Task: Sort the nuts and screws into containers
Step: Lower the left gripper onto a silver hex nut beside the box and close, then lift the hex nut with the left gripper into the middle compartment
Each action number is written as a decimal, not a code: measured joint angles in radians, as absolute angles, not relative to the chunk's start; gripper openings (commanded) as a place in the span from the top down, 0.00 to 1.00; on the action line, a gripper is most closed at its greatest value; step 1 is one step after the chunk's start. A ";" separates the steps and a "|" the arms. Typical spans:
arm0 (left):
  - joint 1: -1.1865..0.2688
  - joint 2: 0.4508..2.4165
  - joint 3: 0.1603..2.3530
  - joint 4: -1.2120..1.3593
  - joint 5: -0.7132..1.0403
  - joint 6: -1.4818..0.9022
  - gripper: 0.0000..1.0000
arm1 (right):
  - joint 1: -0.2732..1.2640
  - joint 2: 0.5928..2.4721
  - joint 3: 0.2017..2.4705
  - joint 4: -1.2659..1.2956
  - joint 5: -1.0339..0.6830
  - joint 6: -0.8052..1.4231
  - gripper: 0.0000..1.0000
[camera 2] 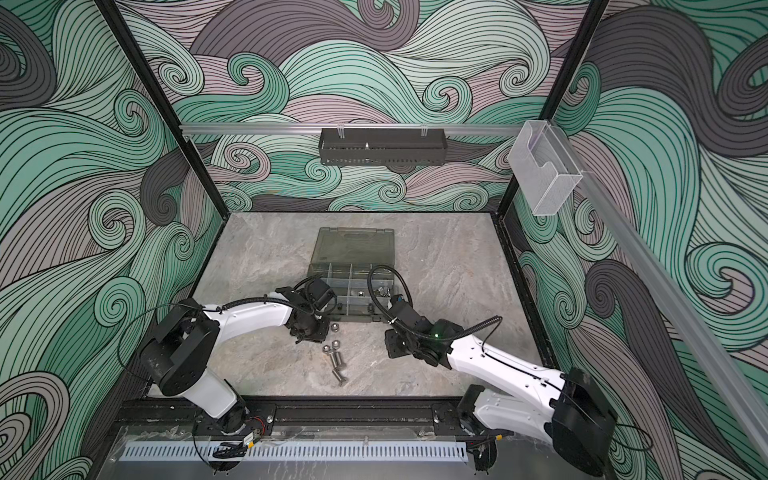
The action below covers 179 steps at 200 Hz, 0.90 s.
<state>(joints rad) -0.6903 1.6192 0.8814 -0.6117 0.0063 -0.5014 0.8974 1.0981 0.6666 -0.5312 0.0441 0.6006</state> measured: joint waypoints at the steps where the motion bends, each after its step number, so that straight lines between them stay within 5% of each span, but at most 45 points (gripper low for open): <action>1: -0.691 1.619 0.881 -0.612 0.006 -0.501 0.69 | 0.897 1.098 0.667 -0.531 0.044 0.601 0.62; 62: -0.699 1.619 0.881 -0.611 0.006 -0.480 0.78 | 0.897 1.098 0.659 -0.531 0.044 0.606 0.62; 179: -0.725 1.575 1.030 -0.649 0.044 -0.462 0.78 | 0.897 1.088 0.659 -0.532 0.045 0.611 0.62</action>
